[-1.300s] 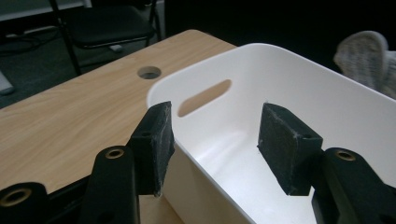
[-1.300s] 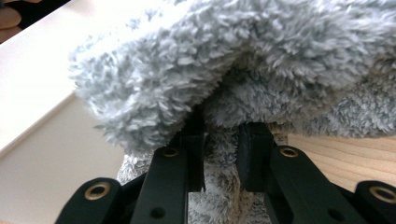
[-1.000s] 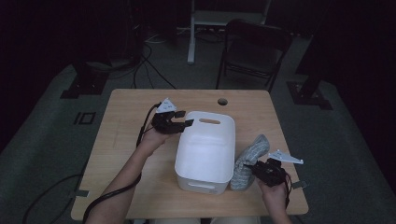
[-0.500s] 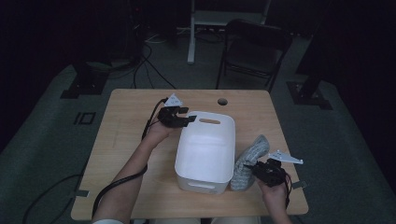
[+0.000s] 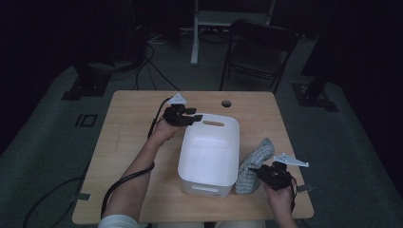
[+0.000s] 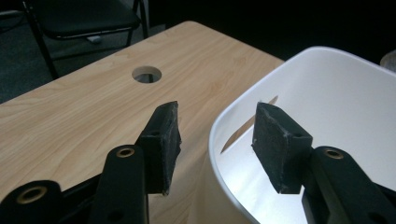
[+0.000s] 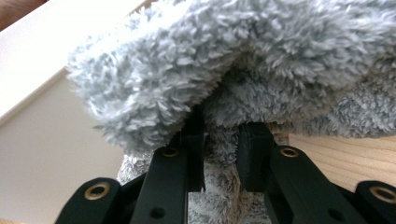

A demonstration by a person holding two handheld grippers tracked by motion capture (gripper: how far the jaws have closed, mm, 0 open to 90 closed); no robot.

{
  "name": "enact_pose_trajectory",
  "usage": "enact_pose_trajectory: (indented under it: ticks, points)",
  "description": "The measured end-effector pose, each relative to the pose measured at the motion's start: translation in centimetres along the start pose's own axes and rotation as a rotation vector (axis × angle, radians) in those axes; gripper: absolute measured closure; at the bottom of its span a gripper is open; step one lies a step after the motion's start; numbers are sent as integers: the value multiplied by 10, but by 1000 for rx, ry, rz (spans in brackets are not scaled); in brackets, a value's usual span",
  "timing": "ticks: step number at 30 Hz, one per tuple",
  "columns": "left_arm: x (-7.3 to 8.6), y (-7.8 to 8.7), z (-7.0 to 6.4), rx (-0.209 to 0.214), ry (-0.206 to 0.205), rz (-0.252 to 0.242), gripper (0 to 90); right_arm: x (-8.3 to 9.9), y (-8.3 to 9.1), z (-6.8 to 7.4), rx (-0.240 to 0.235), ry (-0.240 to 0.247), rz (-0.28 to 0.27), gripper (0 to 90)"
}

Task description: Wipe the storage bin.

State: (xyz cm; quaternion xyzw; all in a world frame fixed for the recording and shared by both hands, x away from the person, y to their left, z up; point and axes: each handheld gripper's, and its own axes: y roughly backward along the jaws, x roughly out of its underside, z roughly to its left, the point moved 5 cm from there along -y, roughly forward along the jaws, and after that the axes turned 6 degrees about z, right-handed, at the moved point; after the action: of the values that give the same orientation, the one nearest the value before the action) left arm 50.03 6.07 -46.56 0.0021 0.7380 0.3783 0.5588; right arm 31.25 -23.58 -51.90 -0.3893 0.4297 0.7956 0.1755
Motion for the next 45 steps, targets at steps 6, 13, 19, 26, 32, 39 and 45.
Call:
enact_pose_trajectory:
  ticks: [6, 13, 19, 26, 32, 39, 45]
  points:
    - [-2, -3, -1, 13, -18, 10, 582, 0, 0, -1, 1, -2, 1, 754]
    - [-4, -5, -1, 11, -8, 7, 672, 0, 0, -2, 0, -11, -2, 754]
    - [-5, -7, -2, 13, -6, 20, 722, 1, -1, -2, 0, -12, 1, 754]
    - [-3, -4, -4, 14, -18, 33, 762, 1, -2, -3, -1, -14, 2, 754]
    - [2, 3, -5, 15, -39, 32, 807, -5, 7, -9, 13, -28, -24, 754]
    - [3, 4, -5, 29, -20, 38, 793, -11, 21, -19, 34, -52, -65, 754]
    - [3, -2, -5, 26, 19, 43, 685, -10, 21, -20, 32, -50, -63, 754]
